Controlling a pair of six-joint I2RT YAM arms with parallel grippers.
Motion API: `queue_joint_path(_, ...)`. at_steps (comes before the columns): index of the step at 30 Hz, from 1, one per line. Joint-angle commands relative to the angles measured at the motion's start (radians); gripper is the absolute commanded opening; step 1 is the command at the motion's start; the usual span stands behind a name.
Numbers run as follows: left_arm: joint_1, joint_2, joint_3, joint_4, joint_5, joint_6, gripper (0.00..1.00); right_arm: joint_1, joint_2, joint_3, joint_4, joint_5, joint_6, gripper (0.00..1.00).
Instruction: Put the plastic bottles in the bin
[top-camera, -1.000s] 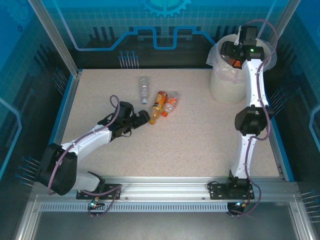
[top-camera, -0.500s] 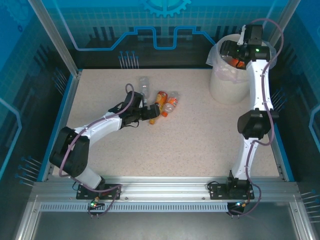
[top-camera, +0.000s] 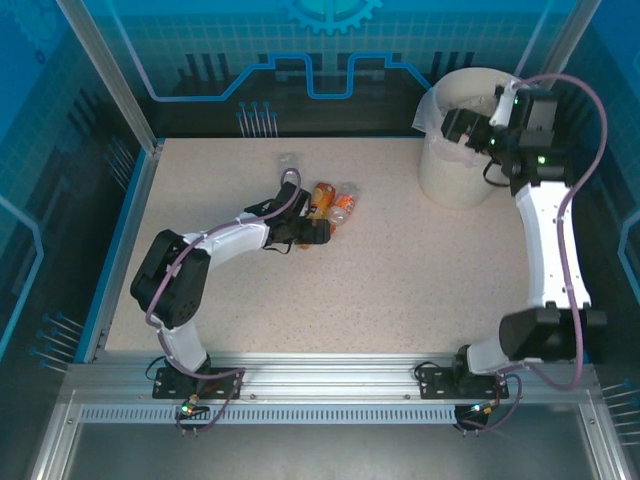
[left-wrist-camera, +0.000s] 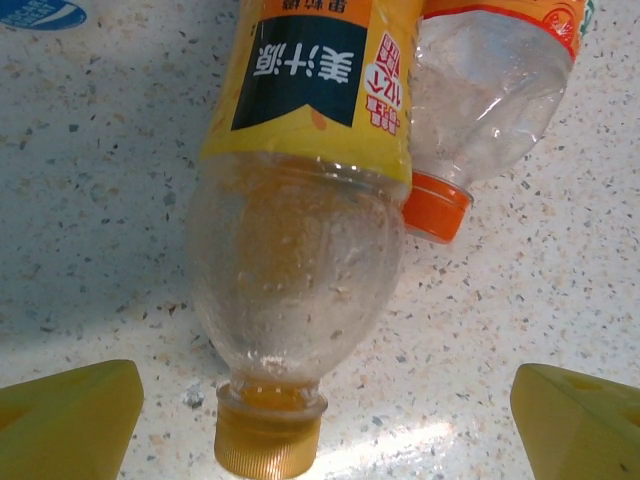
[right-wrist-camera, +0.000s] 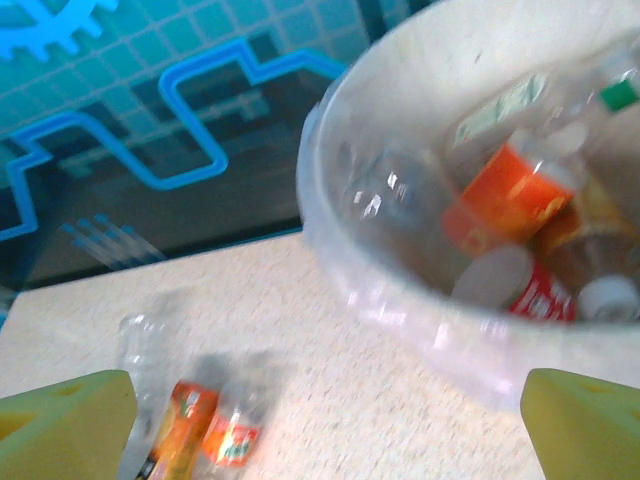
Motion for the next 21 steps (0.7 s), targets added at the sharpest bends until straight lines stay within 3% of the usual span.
queue_joint_path(1,-0.002,0.041,0.057,-0.041,-0.027,0.07,0.94,0.019,-0.132,-0.161,0.156,-0.097,0.077,1.0)
queue_joint_path(6,-0.002,0.104,0.117,-0.062,-0.029,0.101,0.91,0.029,-0.284,-0.355,0.209,-0.169,0.123,1.0)
queue_joint_path(13,-0.003,0.169,0.155,-0.047,-0.018,0.122,0.85,0.029,-0.39,-0.484,0.171,-0.153,0.112,1.0)
queue_joint_path(21,-0.001,0.19,0.159,-0.04,0.016,0.136,0.63,0.029,-0.439,-0.529,0.123,-0.11,0.109,1.0)
